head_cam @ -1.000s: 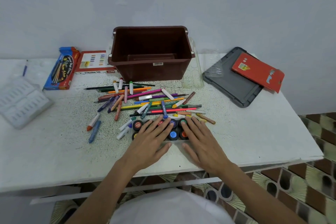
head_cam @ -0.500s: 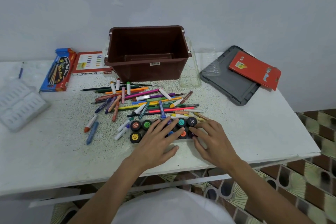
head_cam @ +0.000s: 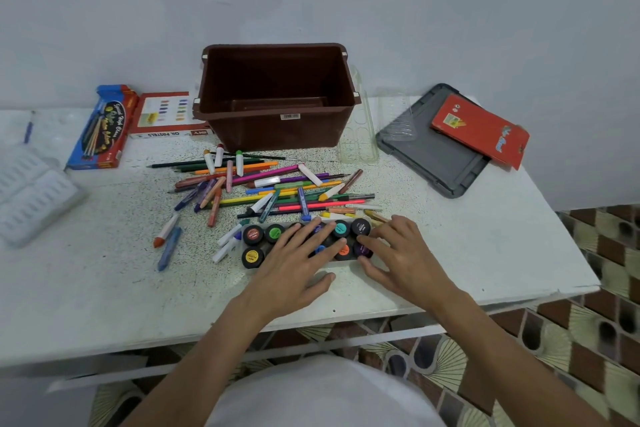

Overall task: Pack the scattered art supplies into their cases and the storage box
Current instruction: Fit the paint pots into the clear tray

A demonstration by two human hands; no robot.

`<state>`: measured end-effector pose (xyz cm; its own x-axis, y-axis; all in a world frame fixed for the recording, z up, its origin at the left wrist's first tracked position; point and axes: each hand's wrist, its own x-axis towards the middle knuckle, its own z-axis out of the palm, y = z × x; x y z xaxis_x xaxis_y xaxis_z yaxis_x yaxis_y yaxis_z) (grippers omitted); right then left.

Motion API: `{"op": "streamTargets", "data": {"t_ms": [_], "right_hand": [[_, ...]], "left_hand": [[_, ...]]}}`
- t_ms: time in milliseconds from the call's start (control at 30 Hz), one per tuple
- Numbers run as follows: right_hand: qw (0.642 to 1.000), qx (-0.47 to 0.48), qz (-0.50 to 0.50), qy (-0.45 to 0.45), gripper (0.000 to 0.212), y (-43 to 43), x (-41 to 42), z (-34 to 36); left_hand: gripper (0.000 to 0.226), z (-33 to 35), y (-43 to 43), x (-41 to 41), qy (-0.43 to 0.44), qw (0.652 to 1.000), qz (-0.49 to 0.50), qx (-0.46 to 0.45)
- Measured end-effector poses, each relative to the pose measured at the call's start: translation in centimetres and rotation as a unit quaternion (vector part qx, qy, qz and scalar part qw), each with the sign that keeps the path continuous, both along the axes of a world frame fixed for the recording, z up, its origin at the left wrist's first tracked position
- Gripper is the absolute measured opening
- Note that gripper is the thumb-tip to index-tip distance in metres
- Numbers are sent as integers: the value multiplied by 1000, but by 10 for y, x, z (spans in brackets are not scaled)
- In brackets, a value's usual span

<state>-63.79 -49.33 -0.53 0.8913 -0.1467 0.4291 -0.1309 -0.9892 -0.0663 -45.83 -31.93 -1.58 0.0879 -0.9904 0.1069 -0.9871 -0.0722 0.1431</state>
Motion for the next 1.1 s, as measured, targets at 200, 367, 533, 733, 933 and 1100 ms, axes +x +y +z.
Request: {"op": "streamTargets", "data": {"t_ms": [200,367,533,733,933,1100], "right_hand": [[1000,8,23,5,33,-4,3,5],[1000,-8,27,2,32,-6,5,3],[1000,1,22,-1,29,-3,4,0],[998,62,-9,-13,26,1,-5,-3],[994,89,-44,-39,23,2,4,-1],[991,123,-41,18,27,-9,24,0]], "left_hand": [[56,2,1,-1,-2,1000,2,-2],[57,2,0,-1,-6,1000,1,-1],[57,2,1,-1,-6,1000,2,0],[57,1,1,-1,-6,1000,3,-2],[56,1,1,-1,2,1000,0,-7],[56,1,1,-1,6,1000,-1,-6]]}}
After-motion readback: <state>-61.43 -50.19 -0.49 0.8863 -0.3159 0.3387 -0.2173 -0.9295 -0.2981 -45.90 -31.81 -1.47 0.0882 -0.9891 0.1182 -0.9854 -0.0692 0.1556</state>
